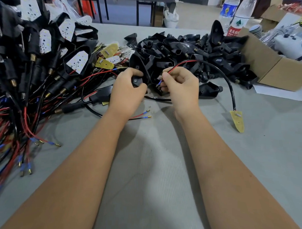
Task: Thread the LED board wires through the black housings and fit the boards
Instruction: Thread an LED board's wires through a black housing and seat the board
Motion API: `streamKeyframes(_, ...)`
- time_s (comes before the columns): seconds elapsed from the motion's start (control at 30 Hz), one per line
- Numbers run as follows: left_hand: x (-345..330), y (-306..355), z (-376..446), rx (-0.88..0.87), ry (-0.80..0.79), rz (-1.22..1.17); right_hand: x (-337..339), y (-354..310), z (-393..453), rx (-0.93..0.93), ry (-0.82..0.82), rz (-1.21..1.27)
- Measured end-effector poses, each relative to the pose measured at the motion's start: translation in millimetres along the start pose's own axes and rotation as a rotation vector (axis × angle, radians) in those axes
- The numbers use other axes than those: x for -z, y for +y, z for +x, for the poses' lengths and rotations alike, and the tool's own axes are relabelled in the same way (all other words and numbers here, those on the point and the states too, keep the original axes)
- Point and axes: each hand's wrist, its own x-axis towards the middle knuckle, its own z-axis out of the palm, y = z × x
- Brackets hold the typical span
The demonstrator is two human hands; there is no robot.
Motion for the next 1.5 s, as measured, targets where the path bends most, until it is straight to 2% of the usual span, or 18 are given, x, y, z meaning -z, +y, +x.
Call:
streamKeyframes(0.13, -4.8, -2.8, -0.2, -0.045, -0.007, 0.032, -1.7, -5.9, -0.9, 0.030, 0.024, 0.153)
streamKeyframes(0.27, -7.5, -2.4, -2.3, -0.078, 0.015, 0.044, -13.4, -3.6, -7.0, 0.007, -0.036, 0.024)
streamKeyframes(0.43, -5.7, 0.8, -2.1, 0.000, -0.002, -0.274, -13.6, 1.7, -4.4, -0.010, 0.052, -0.019)
streamKeyframes(0.6, -3.5, 1.5, -2.1, 0.100, -0.110, -0.535, -10.4, 6.3, -2.2, 0.003, 0.097, -0.038)
streamKeyframes(0.8, -4.4, -1.2, -1.9, 0.066, -0.142, -0.570, -9.7, 4.9, -3.0, -0.026, 0.030, 0.029)
streamKeyframes(0.9, -4.6, -1.7, -0.2, 0.107, -0.087, -0.602, -9.9, 4.0, -3.6, -0.079, -0.010, 0.101)
streamKeyframes(1.07, -4.1, -2.4, 2.7, 0.209, -0.083, -0.719, -9.9, 2.1, -2.3, -0.134, -0.011, 0.094)
streamKeyframes(1.23, -2.9, 1.6, 3.5, 0.268, -0.069, -0.867, -7.8, -0.6, -0.2, -0.226, -0.013, 0.272)
streamKeyframes(1.5, -6.1, 5.2, 1.7, 0.262, -0.108, -0.959, -9.3, 1.4, -0.8, -0.233, -0.024, 0.188)
